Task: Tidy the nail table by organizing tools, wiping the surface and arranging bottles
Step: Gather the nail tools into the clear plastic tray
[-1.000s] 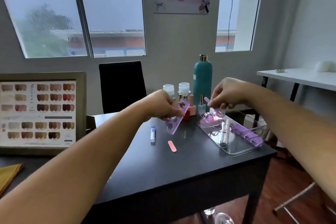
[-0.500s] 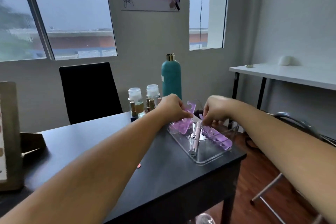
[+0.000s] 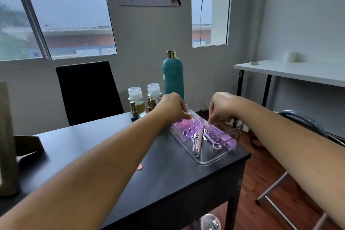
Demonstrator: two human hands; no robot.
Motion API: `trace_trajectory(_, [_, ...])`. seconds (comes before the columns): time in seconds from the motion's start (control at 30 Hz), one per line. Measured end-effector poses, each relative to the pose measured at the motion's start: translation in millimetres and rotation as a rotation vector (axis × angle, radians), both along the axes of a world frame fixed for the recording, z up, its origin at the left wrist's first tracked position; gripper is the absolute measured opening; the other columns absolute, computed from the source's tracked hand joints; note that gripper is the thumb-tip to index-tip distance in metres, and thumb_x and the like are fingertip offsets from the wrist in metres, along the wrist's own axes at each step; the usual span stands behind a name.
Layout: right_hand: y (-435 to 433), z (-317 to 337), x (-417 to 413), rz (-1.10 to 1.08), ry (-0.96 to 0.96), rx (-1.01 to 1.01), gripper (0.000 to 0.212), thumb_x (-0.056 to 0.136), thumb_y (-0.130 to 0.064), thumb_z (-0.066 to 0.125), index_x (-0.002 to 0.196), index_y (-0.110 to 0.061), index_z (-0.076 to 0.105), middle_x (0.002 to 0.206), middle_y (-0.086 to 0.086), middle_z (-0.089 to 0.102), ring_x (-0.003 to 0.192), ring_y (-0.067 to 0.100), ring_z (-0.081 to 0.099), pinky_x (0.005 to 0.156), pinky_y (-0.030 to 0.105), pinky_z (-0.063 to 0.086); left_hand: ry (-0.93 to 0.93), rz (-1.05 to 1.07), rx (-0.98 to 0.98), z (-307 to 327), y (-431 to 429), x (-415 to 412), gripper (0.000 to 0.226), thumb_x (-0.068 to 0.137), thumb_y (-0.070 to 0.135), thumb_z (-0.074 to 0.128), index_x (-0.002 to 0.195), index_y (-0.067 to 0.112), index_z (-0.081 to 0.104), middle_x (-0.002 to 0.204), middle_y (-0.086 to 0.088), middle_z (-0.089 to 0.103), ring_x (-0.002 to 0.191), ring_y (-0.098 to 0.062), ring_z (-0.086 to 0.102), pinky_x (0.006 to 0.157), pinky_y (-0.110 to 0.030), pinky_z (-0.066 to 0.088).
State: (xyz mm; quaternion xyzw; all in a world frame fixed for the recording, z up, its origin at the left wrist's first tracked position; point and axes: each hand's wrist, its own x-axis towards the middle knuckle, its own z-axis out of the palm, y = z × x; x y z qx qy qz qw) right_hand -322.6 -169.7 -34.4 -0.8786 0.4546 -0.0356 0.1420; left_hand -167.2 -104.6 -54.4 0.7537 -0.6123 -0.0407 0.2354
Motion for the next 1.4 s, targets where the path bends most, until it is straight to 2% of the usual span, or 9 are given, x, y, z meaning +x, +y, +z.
trace_trajectory(0.17, [21.2, 8.1, 19.3, 0.083, -0.201, -0.048, 0.010, 0.080, -0.015, 0.074, 0.080, -0.006, 0.072, 0.074, 0.007, 0.071, 0.061, 0.012, 0.066, 0.048, 0.019, 0.050, -0.003, 0.115, -0.136, 20.8, 38.5, 42.1, 0.009, 0.073, 0.023, 0.077, 0.074, 0.015, 0.073, 0.066, 0.005, 0.065, 0.055, -0.002, 0.051, 0.051, -0.014, 0.037])
trace_trajectory(0.33, [63.4, 4.4, 56.8, 0.227, -0.327, -0.027, 0.011, 0.080, -0.013, 0.073, 0.072, -0.006, 0.071, 0.066, 0.009, 0.070, 0.050, 0.012, 0.062, 0.042, 0.015, 0.050, 0.015, 0.297, -0.143, 11.0, 90.3, 91.7, 0.011, 0.073, 0.024, 0.077, 0.070, 0.015, 0.073, 0.067, 0.006, 0.065, 0.068, -0.008, 0.057, 0.060, -0.018, 0.042])
trace_trajectory(0.5, [105.1, -25.6, 95.0, 0.316, -0.176, 0.016, 0.023, 0.080, -0.021, 0.071, 0.082, 0.001, 0.072, 0.067, 0.009, 0.071, 0.055, 0.015, 0.061, 0.060, 0.029, 0.056, 0.014, 0.438, -0.002, -26.2, 123.3, 109.9, 0.034, 0.072, 0.040, 0.076, 0.078, 0.007, 0.073, 0.080, -0.008, 0.071, 0.073, -0.019, 0.062, 0.065, -0.029, 0.052])
trace_trajectory(0.63, [127.6, -60.6, 110.2, 0.276, -0.098, 0.005, 0.036, 0.075, -0.038, 0.076, 0.090, -0.005, 0.069, 0.080, 0.009, 0.068, 0.069, 0.020, 0.058, 0.056, 0.028, 0.044, -0.076, 0.470, 0.197, -49.9, 130.7, 111.7, 0.049, 0.068, 0.058, 0.070, 0.064, 0.009, 0.059, 0.067, -0.005, 0.058, 0.074, -0.024, 0.056, 0.060, -0.030, 0.044])
trace_trajectory(0.87, [136.4, -73.2, 121.3, 0.218, -0.096, -0.023, 0.032, 0.078, -0.035, 0.074, 0.089, -0.006, 0.067, 0.093, 0.014, 0.071, 0.077, 0.024, 0.061, 0.071, 0.028, 0.051, -0.130, 0.502, 0.156, -63.7, 134.4, 110.8, 0.048, 0.075, 0.043, 0.068, 0.054, 0.012, 0.039, 0.059, -0.003, 0.040, 0.069, -0.024, 0.046, 0.046, -0.028, 0.027])
trace_trajectory(0.97, [134.9, -68.2, 118.7, 0.201, -0.061, 0.039, 0.034, 0.078, -0.032, 0.074, 0.092, -0.001, 0.071, 0.094, 0.012, 0.073, 0.082, 0.023, 0.065, 0.067, 0.028, 0.049, -0.078, 0.503, 0.154, -64.5, 138.5, 112.6, 0.044, 0.074, 0.036, 0.071, 0.055, 0.012, 0.040, 0.060, -0.004, 0.041, 0.066, -0.024, 0.047, 0.044, -0.028, 0.029])
trace_trajectory(1.13, [134.1, -61.6, 110.5, 0.206, -0.081, 0.142, 0.030, 0.076, -0.022, 0.076, 0.095, 0.000, 0.072, 0.097, 0.015, 0.073, 0.094, 0.025, 0.069, 0.087, 0.038, 0.056, -0.005, 0.480, 0.111, -60.6, 146.0, 109.9, 0.030, 0.075, 0.036, 0.071, 0.072, 0.007, 0.063, 0.072, -0.009, 0.059, 0.071, -0.026, 0.057, 0.054, -0.027, 0.039])
trace_trajectory(1.27, [125.7, -35.8, 91.6, 0.222, -0.186, 0.095, 0.012, 0.074, -0.018, 0.077, 0.074, -0.007, 0.072, 0.079, 0.007, 0.072, 0.077, 0.016, 0.066, 0.071, 0.028, 0.057, 0.066, 0.413, -0.050, -41.3, 143.3, 95.8, 0.027, 0.078, 0.033, 0.072, 0.076, 0.006, 0.072, 0.072, -0.010, 0.067, 0.064, -0.021, 0.055, 0.055, -0.027, 0.044])
trace_trajectory(1.4, [96.0, 6.1, 59.7, 0.156, -0.297, 0.078, 0.017, 0.071, -0.015, 0.080, 0.060, -0.015, 0.068, 0.063, 0.000, 0.067, 0.058, 0.008, 0.058, 0.051, 0.018, 0.044, 0.058, 0.309, -0.190, -9.4, 125.1, 74.1, 0.019, 0.079, 0.027, 0.071, 0.065, 0.015, 0.066, 0.075, -0.008, 0.069, 0.072, -0.017, 0.055, 0.061, -0.026, 0.045])
